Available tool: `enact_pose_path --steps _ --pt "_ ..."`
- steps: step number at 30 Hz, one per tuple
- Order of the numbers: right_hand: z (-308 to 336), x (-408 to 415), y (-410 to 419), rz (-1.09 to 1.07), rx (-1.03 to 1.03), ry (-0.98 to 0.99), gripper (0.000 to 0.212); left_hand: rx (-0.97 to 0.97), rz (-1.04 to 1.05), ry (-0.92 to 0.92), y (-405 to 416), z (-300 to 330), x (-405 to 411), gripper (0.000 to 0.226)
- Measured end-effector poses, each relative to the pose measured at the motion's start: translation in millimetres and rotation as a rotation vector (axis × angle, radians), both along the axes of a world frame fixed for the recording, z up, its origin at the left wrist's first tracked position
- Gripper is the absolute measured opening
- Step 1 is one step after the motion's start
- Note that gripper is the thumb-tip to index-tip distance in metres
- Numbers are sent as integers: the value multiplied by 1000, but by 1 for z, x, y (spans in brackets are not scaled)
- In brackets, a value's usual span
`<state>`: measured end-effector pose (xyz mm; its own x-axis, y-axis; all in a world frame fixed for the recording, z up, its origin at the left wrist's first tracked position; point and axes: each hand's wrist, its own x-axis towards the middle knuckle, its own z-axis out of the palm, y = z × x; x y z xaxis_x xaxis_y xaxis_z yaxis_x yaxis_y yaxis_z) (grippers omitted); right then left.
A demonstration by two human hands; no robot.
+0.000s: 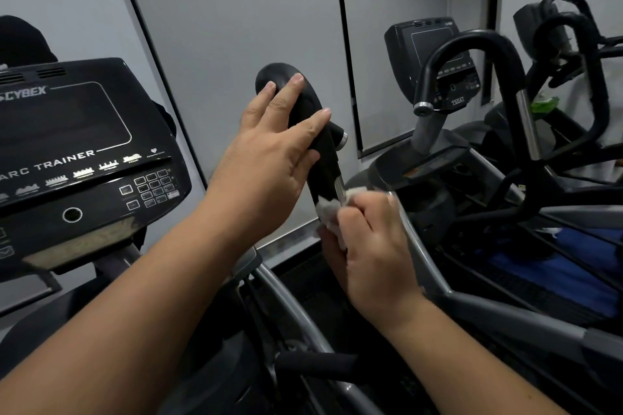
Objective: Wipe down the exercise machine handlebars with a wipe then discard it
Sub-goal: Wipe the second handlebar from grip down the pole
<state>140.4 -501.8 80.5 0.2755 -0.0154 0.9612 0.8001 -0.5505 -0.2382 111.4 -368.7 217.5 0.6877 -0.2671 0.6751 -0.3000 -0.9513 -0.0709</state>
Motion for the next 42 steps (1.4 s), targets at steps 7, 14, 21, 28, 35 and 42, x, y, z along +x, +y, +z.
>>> enact_pose_path --steps 7,14,21,28,35,42 --pt "8 -8 7 -44 3 78 29 65 24 -11 3 3 -1 54" --pt "43 1 10 124 164 163 21 49 32 -36 -2 1 -2 55" --pt "5 -10 -9 370 277 403 21 61 40 -22 -6 1 -3 56" --pt "15 1 -14 580 236 639 14 100 82 11 -7 1 -7 61" --pt "37 2 -8 523 244 521 9 93 73 -2 -6 -3 -5 62" --pt "-22 -8 -18 574 249 646 25 -197 30 -113 -12 -44 -21 54"
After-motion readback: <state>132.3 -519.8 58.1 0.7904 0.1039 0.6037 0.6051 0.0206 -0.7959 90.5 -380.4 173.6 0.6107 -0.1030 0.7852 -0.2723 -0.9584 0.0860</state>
